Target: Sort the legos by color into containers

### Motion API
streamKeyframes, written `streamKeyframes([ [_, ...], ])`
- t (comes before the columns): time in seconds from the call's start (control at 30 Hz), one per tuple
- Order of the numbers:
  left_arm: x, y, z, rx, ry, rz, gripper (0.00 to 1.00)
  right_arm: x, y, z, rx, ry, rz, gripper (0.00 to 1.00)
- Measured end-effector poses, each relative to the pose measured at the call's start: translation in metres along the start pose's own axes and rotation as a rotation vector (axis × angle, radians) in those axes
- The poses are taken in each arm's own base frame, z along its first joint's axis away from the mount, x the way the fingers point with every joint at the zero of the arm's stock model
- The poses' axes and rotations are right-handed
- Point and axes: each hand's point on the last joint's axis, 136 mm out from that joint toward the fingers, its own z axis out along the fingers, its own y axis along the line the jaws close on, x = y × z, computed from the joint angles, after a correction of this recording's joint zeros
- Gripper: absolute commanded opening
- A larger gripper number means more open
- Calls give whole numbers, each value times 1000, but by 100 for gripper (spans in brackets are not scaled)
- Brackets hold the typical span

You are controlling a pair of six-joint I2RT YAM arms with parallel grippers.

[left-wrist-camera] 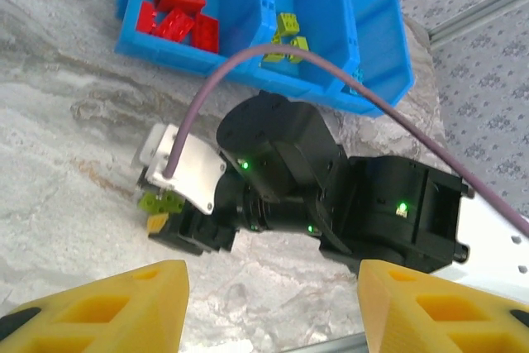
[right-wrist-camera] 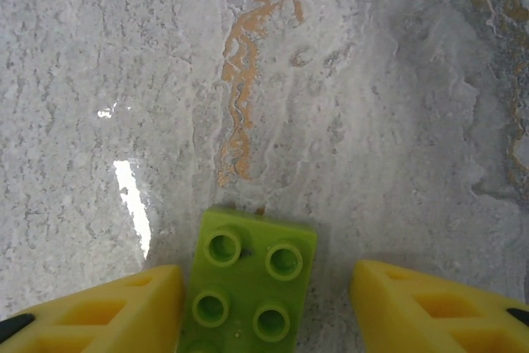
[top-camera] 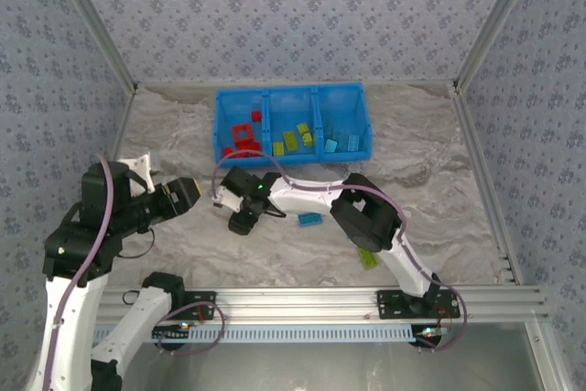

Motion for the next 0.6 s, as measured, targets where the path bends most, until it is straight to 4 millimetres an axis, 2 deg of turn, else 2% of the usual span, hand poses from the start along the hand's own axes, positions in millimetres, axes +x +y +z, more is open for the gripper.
streamKeyframes([
  [0.1,12,4,-10,-19,29,-23,56,1,-4,-1,25,10,29,54],
  [0.33,65,25,-35,-37,101,-93,56,11,-12,-5,122,69,122,52],
  [0.43,82,33,-34,-40,138,-118,55,15,-11,-6,157,96,141,47],
  [0.6,93,37,-25,-38,188,-143,55,13,-8,-5,164,125,166,33],
])
